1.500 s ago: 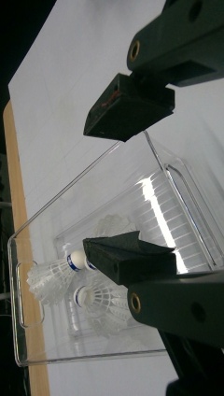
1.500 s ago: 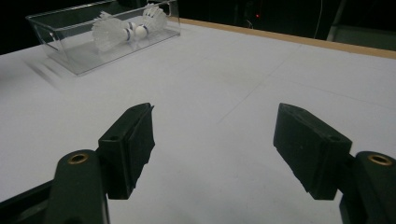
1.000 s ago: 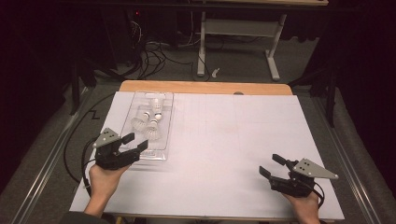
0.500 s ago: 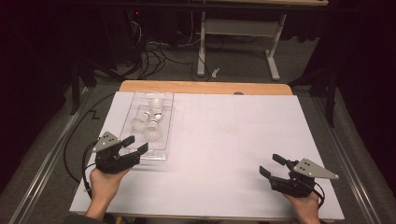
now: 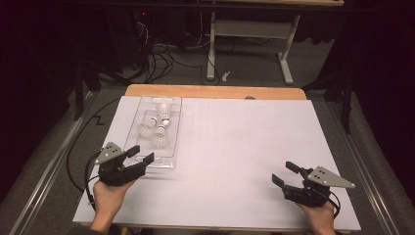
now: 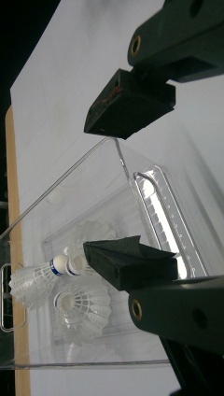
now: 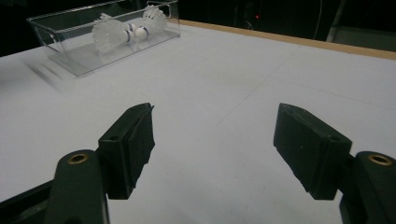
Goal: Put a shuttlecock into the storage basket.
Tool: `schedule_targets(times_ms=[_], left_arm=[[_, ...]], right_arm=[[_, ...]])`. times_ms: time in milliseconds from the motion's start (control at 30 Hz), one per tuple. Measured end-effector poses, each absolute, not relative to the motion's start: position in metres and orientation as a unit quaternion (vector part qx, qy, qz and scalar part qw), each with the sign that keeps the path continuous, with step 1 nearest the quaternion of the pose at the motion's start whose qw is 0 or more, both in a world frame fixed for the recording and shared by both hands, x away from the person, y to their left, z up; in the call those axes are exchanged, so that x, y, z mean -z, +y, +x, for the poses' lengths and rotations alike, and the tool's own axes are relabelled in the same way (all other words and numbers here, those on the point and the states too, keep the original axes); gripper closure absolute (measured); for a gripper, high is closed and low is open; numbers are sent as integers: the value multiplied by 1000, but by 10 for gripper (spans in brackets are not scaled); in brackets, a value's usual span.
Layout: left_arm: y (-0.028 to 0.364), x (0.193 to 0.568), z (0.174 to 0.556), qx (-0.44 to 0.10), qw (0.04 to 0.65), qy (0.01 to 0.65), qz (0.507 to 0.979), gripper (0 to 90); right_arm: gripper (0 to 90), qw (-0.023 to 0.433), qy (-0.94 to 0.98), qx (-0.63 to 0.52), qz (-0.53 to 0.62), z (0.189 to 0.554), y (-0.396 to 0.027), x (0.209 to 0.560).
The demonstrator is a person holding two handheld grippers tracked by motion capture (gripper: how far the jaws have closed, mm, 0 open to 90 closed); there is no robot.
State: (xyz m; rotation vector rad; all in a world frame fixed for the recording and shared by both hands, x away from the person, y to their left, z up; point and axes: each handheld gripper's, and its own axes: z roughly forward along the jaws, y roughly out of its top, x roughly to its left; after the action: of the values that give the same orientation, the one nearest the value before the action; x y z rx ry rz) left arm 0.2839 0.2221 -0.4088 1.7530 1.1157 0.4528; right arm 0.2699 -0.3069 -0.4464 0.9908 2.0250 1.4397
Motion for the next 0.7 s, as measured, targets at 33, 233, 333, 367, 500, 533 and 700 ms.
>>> schedule_targets(times_ms=[33,233,333,367,500,533,700], left_arm=[[222,409,284,-186,486,459,720,383],[223,412,282,-185,486,460,720,381],[223,414,281,-185,487,460,719,380],[223,414,281,-185,487,461,718,380],[224,416,280,-185,488,462,717,378],[224,417,280,-185,488,462,717,378],[224,420,279,-184,489,465,715,376]], right_arm=[[292,231,737,-524,360,270,-307,446],[292,231,736,-524,360,270,-307,446],[292,231,736,-524,360,270,-307,446],[292,231,736,-524,360,270,-307,446],[292,231,736,-524,360,270,-307,446],[292,231,736,-524,361,270,-307,446],[292,231,736,-524,361,270,-307,446]])
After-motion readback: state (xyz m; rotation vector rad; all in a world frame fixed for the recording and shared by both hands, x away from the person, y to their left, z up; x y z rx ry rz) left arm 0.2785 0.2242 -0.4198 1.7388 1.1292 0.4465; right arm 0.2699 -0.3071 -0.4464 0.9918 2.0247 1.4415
